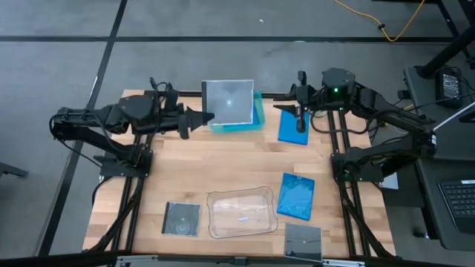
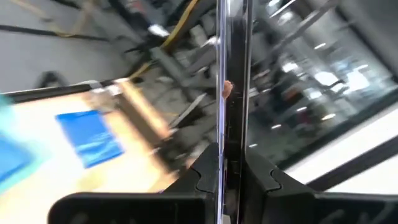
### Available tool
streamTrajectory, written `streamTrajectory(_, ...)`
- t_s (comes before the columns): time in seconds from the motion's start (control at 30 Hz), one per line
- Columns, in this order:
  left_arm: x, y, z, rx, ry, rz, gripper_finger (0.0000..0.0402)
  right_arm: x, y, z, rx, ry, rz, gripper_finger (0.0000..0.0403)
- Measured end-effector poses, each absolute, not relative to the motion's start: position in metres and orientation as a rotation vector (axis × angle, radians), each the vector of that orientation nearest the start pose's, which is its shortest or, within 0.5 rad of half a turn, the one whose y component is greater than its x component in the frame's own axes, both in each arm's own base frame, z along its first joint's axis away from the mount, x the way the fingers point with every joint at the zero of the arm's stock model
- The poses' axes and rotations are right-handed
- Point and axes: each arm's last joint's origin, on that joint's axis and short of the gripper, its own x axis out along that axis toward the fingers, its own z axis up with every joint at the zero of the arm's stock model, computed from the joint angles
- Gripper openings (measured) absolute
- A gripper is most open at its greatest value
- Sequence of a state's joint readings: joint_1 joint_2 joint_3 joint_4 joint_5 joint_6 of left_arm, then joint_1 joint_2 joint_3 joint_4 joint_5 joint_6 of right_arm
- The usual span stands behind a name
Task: Pick & place jewel cases by type
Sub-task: Put the top black CD case into the transparent bin
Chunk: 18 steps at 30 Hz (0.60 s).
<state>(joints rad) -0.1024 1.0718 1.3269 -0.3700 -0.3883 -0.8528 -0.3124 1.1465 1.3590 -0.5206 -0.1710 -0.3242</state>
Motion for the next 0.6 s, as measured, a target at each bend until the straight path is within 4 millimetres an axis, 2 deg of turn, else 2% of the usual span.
streamTrajectory(0.17, 0.22, -0.011, 0.423, -0.765, 0.147, 0.397, 0.002, 0.216, -0.079, 0.425, -0.202, 0.298, -0.017, 0.017)
streamTrajectory(0.33, 0.236, -0.014, 0.402, -0.688, 0.317, 0.406, 0.002, 0.22, -0.092, 0.422, -0.042, 0.295, 0.066, 0.0229)
streamTrajectory(0.43, 0.248, -0.017, 0.392, -0.615, 0.394, 0.37, 0.002, 0.228, -0.096, 0.428, 0.08, 0.311, 0.142, 0.0246)
streamTrajectory(0.6, 0.265, -0.019, 0.377, -0.489, 0.496, 0.311, 0.002, 0.247, -0.104, 0.438, 0.172, 0.387, 0.222, 0.0244)
